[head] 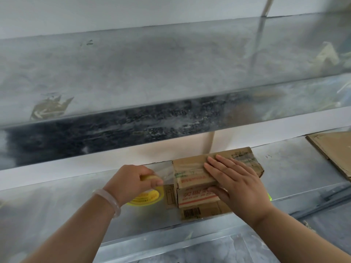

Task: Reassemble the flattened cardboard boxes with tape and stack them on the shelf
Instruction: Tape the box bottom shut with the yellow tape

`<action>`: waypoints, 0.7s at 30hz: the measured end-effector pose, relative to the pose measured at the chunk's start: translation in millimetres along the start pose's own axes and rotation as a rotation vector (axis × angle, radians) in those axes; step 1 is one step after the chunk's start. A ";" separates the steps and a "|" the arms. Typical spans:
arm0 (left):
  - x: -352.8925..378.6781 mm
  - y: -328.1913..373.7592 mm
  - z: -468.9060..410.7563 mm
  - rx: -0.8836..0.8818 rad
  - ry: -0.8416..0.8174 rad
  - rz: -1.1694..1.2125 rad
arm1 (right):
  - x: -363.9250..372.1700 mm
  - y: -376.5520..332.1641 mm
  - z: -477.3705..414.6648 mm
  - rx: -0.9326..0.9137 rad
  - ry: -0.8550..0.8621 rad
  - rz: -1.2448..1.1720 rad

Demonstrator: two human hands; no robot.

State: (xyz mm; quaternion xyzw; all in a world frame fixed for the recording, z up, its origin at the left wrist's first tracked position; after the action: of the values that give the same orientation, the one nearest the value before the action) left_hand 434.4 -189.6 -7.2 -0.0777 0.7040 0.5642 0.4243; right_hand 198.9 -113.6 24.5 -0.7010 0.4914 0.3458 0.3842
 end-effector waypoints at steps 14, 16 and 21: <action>22.1 -5.1 24.5 0.059 0.297 0.256 | 0.3 6.0 -2.3 -0.111 0.046 0.017; 30.1 -4.8 23.7 0.026 0.297 0.222 | 0.2 5.2 -2.5 -0.117 0.052 0.024; 29.4 2.4 22.7 0.006 0.369 0.142 | 0.5 5.1 -1.3 -0.143 0.063 0.006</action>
State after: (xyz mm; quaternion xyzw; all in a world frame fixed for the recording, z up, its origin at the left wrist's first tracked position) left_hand 426.1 -158.3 -25.6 -0.1286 0.7753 0.5667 0.2474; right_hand 194.3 -116.1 23.7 -0.7356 0.4795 0.3590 0.3165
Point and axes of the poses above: each hand's wrist, its own z-axis away from the middle knuckle, its own x-axis out of the palm, y = z × x, the point moved 10 cm from there along -z, towards the middle knuckle, and after that the axes turned 15 degrees about x, right-handed, at the moved point
